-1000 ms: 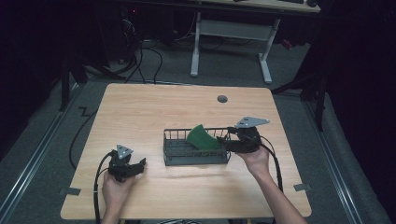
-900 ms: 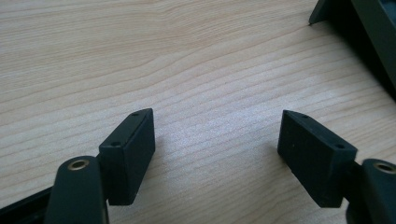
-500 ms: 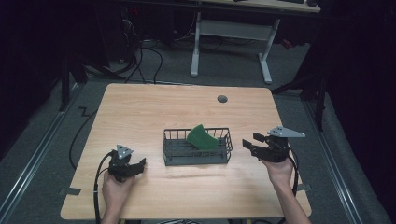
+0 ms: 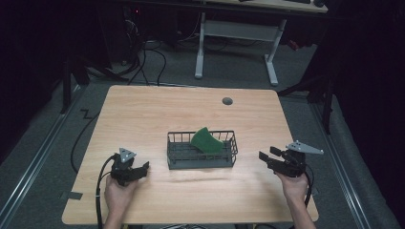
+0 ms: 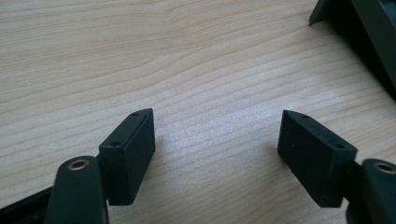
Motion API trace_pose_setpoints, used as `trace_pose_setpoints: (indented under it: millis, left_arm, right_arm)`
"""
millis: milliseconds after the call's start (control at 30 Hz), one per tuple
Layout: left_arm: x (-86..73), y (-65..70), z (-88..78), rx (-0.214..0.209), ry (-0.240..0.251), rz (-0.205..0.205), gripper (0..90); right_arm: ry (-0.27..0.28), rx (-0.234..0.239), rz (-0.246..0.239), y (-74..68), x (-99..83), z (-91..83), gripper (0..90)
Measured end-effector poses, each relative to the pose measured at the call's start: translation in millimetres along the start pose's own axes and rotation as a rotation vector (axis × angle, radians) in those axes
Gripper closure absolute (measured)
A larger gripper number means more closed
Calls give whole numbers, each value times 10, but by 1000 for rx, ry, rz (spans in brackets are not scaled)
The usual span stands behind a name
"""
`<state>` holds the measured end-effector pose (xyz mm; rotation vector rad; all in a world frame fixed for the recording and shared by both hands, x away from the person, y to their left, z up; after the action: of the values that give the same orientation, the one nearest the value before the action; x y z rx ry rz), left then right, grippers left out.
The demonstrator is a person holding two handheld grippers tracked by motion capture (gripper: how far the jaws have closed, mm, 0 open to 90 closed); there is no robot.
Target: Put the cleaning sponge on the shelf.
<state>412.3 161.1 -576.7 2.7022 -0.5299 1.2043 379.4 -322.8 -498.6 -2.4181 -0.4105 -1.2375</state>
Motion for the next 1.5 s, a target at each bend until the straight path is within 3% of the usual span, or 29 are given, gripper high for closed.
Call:
trace_pose_setpoints:
  millis: [233,467,1033,1500]
  left_arm:
    - [0,0,0,0,0,0,278]
    - [0,0,0,0,0,0,279]
    - [0,0,0,0,0,0,279]
    - [1,1,1,1,1,0,278]
  right_arm:
    - [-10,-28,46,116,-195,-9,400]
    - [-32,-56,61,187,-339,25,399]
    - [-108,-154,16,261,-556,222,383]
    - [-138,-203,-17,255,-620,275,354]
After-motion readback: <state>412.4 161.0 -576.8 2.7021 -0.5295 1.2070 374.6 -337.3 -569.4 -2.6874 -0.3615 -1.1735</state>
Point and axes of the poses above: each handheld gripper's, and its own axes: z roughly forward along the jaws, x roughly out of its top, y roughly to its right, the point moved 6 cm from there along z, roughly forward along the jaws, and after that the axes turned 3 degrees about x, right-handed, at the moved point
